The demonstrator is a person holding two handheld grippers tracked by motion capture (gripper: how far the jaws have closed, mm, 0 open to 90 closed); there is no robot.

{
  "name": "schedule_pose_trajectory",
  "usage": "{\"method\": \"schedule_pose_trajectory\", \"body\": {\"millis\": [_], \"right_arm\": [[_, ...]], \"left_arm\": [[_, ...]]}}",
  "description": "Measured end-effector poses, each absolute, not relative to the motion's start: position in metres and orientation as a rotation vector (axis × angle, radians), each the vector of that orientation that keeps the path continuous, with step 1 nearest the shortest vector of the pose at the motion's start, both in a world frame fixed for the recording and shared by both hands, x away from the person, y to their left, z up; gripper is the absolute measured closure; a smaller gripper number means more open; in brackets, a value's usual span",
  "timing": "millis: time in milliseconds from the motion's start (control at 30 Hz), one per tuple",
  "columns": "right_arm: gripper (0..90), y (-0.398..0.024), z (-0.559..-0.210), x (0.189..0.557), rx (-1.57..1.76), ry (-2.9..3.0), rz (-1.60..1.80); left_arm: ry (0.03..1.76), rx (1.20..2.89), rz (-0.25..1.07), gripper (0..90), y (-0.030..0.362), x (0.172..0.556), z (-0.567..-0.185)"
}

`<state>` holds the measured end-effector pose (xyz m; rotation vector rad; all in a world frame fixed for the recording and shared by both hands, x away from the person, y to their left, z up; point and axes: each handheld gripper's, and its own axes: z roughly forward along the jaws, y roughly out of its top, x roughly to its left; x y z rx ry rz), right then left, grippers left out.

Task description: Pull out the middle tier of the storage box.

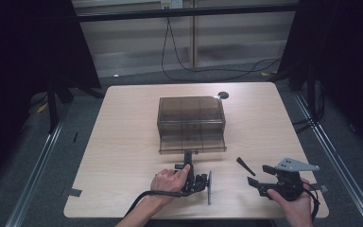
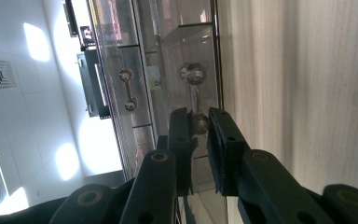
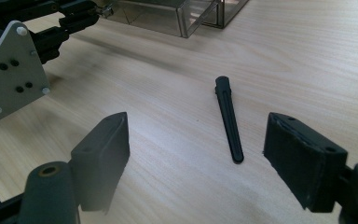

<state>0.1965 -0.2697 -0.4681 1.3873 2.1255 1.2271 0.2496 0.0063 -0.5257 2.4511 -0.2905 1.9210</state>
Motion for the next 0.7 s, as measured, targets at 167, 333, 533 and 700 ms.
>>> {"method": "schedule_pose_trajectory", "body": {"millis": [167,333,533,700], "right_arm": [[22.4,-0.2701,-0.4681,0.1965,1.385,2.125,1.228],[22.3,-0.2702,-0.4681,0.1965,1.387,2.124,1.228],[22.2,-0.2700,-0.4681,0.1965,1.386,2.126,1.228],[22.2,-0.2702,-0.4681,0.1965,1.386,2.125,1.228]], "left_arm": [[-0.300,2.448,1.919,80.3,0.0075,0.2493,-0.5265],[-0.302,2.451,1.912,80.2,0.0091,0.2496,-0.5276],[-0.308,2.459,1.911,80.0,0.0100,0.2494,-0.5288],[-0.310,2.463,1.918,80.0,0.0101,0.2497,-0.5279]]}}
